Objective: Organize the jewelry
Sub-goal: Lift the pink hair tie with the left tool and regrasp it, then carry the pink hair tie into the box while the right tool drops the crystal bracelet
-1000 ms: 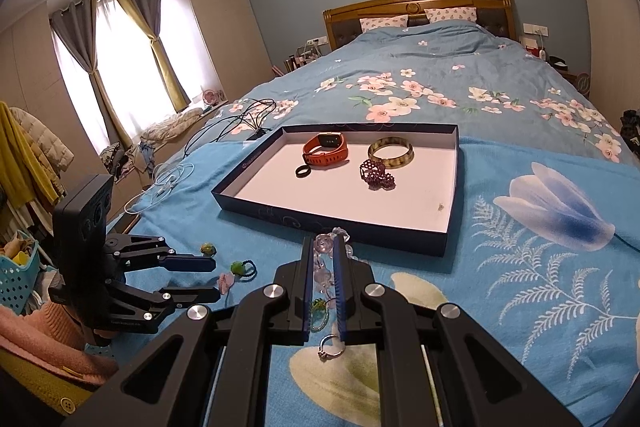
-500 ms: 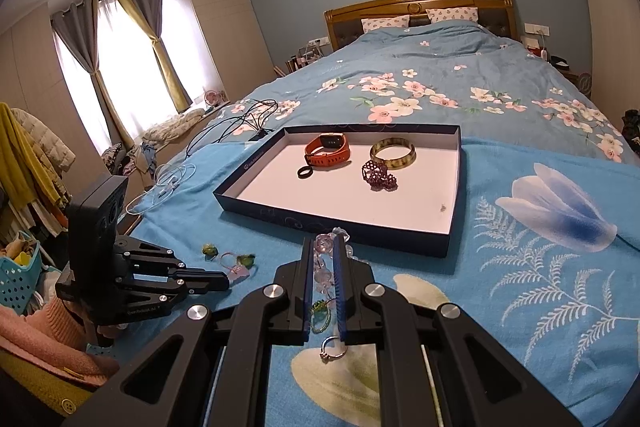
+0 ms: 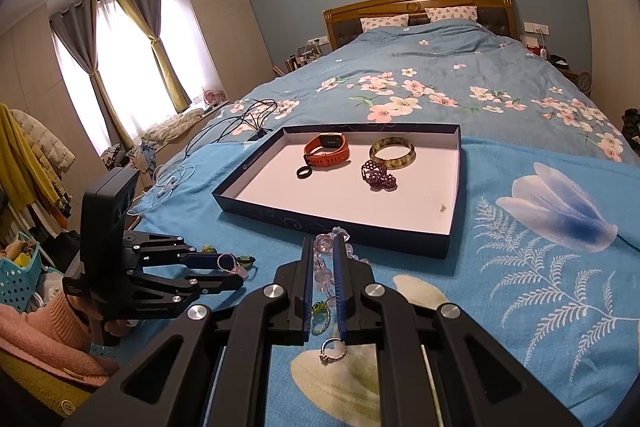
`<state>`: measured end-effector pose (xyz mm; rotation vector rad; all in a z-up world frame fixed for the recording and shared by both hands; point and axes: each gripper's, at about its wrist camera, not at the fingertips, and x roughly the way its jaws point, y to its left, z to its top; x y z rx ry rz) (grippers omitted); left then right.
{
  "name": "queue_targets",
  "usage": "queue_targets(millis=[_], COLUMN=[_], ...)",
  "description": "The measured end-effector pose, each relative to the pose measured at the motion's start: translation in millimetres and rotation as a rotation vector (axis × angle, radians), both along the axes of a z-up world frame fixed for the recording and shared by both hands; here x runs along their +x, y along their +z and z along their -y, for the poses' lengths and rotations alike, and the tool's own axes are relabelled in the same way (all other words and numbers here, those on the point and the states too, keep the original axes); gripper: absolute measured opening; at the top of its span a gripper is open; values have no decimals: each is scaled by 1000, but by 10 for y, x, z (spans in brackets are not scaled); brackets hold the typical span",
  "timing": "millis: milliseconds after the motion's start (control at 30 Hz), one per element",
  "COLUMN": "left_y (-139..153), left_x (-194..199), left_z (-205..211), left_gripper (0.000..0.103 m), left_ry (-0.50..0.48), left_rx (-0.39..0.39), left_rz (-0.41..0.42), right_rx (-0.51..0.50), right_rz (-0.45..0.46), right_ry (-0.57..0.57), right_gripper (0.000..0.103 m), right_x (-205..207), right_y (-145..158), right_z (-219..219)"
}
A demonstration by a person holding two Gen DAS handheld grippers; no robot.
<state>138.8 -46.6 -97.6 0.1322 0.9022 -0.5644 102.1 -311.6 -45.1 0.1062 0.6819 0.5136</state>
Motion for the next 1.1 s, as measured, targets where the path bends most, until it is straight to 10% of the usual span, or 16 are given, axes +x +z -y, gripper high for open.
queue_targets(millis=[100, 1100], left_y=[-7, 598], left_x=[-3, 288], left_z=[0, -251], left_gripper=[14, 14], left_ry=[0, 73], left_rx=[-1, -36], left_rz=[-3, 174], right_rx=[2, -28], right_rz=[4, 81], right_ry=[0, -24], right_gripper=[8, 8], right_x=[1, 578], right_y=[6, 279], right_z=[5, -89])
